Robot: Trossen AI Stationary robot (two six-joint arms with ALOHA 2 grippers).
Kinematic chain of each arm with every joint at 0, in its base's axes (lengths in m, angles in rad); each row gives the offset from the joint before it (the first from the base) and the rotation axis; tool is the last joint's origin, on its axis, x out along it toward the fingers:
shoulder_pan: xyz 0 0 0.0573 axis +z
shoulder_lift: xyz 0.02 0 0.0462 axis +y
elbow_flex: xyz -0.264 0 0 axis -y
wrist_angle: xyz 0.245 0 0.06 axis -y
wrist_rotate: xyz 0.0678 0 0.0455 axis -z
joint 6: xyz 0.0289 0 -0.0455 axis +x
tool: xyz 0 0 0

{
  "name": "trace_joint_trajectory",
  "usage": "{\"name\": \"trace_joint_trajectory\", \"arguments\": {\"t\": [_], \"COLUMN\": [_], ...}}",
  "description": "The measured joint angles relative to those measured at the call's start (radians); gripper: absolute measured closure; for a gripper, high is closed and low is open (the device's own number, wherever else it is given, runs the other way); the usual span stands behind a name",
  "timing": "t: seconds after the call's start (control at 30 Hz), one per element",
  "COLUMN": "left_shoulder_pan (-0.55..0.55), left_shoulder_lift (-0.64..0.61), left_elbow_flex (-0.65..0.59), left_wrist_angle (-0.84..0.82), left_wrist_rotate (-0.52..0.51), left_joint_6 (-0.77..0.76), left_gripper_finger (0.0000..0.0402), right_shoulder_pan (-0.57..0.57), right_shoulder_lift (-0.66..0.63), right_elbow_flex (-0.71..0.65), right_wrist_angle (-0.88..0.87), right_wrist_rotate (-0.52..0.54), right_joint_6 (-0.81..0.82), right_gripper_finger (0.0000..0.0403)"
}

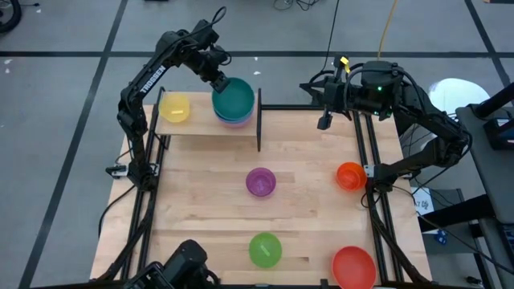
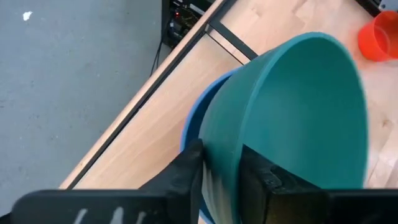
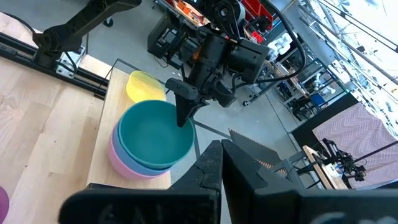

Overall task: Place and stack bowls onto a shelf
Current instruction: Stack the green bowl on the blue bowl on the shelf, then stack the orange bowl on the green bowl on the shelf

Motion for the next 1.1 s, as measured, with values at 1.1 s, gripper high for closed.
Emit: {"name": "trace_joint_trajectory", "arguments": {"t": [1.1], "left_shoulder_pan": [-0.066], "left_shoulder_lift": [-0.205], "left_elbow_flex": [0.000], "left_wrist_angle": [0.128], "left_wrist_rotate": [0.018], "left_joint_6": [0.064], "left_gripper_finger": [0.0316], "right_shoulder_pan": [0.000], "right_shoulder_lift": [-0.004], "right_elbow_flex": [0.000], "right_wrist_angle": [-0.132], "right_wrist_rotate": [-0.004], "right_joint_6": [-0.042], "right_gripper_finger": [0.0403]}}
